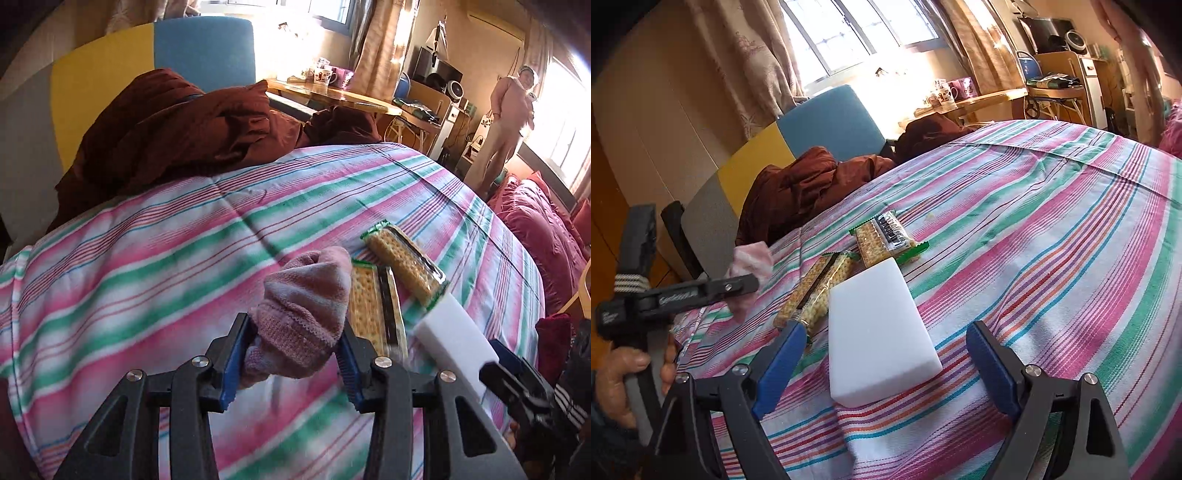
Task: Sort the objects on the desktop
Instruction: 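Grasp a green-wrapped cracker pack with the right tool while the left tool holds the sock, then carry the sock and cracker pack over the gold tray with both tools, then open both tools to drop the sock and crackers into the tray, then move both tools back toward the remaining items on the bed, then grasp the second green-wrapped cracker pack with the left tool, then grasp the white melamine block with the right tool while the left tool holds the crackers, then carry the crackers and white block over the gold tray with both tools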
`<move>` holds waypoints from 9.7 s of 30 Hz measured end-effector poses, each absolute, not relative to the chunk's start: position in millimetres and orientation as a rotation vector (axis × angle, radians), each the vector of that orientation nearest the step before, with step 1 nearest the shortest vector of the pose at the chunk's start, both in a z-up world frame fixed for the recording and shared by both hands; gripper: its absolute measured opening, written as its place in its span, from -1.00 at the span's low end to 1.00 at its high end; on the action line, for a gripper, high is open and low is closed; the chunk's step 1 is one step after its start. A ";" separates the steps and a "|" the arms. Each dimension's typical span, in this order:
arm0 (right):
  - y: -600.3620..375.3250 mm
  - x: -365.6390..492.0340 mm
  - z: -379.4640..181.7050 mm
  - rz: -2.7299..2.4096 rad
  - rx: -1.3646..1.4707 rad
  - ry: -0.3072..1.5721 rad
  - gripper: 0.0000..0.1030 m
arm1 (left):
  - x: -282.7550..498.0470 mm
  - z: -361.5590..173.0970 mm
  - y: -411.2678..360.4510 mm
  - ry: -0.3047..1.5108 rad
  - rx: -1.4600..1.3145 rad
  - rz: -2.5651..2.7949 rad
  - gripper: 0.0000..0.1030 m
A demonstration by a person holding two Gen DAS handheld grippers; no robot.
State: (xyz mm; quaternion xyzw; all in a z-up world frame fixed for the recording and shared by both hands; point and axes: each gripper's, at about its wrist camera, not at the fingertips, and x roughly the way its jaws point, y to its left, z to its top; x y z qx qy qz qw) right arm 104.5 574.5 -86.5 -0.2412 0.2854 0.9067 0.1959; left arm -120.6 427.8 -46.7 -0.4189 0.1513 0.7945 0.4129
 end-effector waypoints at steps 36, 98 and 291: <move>514.3 -65.7 -79.9 2.455 -1.242 0.304 0.02 | -37.4 -71.7 271.0 0.233 -0.974 2.049 -0.12; 129.3 -77.4 -3.8 3.286 -1.349 -0.081 0.02 | -74.4 -15.7 -74.2 -0.249 -1.060 2.697 -0.12; 499.9 62.9 -61.5 2.703 -1.102 0.415 0.24 | -60.1 -55.6 319.2 0.198 -1.176 1.937 -0.07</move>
